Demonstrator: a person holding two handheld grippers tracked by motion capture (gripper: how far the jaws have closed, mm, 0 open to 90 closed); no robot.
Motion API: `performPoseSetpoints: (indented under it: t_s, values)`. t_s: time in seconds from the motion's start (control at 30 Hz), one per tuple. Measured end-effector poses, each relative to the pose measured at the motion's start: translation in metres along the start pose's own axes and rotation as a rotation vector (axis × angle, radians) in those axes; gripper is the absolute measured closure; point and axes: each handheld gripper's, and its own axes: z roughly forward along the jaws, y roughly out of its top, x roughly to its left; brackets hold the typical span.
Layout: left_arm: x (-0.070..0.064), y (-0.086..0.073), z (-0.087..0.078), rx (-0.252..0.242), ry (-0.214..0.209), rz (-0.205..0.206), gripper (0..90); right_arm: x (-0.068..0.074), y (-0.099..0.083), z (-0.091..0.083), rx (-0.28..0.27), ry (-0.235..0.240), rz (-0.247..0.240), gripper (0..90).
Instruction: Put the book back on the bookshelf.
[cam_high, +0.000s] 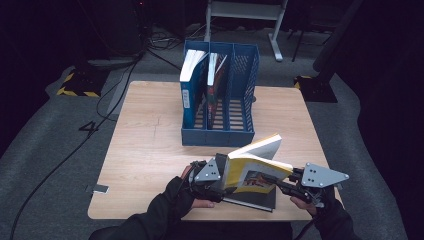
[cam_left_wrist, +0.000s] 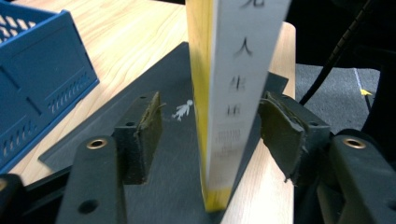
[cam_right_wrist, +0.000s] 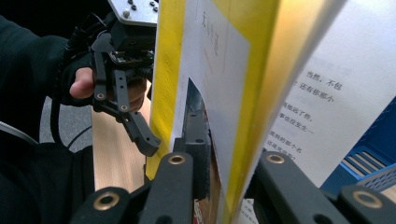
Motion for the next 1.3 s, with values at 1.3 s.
performPoseSetpoints:
  t_s: [1.3]
  values:
    - [0.002,0.012,-0.01,-0.084,-0.027,0.015,55.9,-0.009,-0.029,0.009,0.089,-0.117,0.087,51.3]
